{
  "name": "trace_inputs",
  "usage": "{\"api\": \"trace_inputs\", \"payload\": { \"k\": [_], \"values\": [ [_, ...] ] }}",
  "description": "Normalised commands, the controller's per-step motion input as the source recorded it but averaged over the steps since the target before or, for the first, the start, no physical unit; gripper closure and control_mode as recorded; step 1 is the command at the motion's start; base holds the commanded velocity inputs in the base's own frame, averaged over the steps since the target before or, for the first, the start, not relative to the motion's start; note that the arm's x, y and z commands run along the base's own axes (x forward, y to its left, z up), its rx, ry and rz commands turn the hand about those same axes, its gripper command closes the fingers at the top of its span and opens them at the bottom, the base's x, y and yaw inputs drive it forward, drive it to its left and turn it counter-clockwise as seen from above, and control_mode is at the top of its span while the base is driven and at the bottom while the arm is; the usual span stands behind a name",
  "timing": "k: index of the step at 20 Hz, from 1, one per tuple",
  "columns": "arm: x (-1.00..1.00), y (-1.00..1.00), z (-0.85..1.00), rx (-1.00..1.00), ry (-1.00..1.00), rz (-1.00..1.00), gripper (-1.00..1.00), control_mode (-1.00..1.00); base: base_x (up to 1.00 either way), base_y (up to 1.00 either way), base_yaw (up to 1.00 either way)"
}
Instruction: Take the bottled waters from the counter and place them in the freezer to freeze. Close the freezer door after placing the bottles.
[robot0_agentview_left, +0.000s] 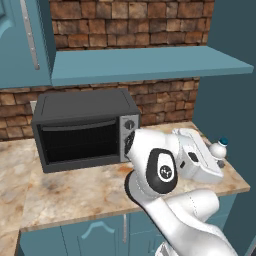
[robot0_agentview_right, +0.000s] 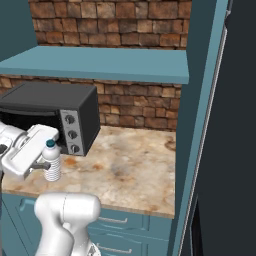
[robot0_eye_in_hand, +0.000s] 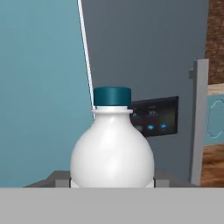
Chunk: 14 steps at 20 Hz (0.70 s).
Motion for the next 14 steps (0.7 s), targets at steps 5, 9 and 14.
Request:
{"api": "trace_inputs", "payload": {
  "k": [5,9,14],
  "values": [
    [-0.15,-0.05,-0.05,0.02,0.02,0.05,1.00,-1.00,0.00,0.00,0.00],
    [0.00,0.00,0.00,-0.19,0.13,0.00,1.00,-1.00,0.00,0.00,0.00],
    [0.00,-0.14,0.00,-0.11,0.04,-0.01,1.00,-1.00,0.00,0.00,0.00]
  ]
}}
